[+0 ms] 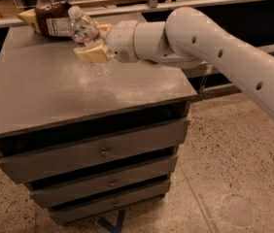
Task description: Knock water bottle over
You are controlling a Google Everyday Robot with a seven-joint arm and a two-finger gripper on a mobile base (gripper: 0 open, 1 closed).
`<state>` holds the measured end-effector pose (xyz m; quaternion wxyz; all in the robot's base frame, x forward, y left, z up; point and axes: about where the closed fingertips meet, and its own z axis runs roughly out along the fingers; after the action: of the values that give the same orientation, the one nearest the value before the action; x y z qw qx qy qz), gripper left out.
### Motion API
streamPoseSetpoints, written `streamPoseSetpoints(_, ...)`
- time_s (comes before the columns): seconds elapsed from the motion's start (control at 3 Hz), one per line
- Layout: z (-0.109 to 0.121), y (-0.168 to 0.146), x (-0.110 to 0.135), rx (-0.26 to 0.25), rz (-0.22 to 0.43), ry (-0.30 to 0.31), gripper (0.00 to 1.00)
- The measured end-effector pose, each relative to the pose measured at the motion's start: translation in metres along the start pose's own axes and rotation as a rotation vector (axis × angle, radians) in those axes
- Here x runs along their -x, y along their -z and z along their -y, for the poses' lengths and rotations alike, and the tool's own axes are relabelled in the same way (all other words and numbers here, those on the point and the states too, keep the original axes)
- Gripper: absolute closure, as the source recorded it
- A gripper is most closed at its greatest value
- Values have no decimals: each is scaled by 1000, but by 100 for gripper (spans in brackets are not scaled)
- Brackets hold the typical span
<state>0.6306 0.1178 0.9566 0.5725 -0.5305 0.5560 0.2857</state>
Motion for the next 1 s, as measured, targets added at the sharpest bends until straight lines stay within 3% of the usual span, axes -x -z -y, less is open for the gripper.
streamPoseSetpoints(0.33,15,12,21,37,4,151,100)
streamPoseSetpoints(0.67,18,14,37,120,-47,344,100)
streamPoseSetpoints(1.0,8,17,42,160,-134,529,100)
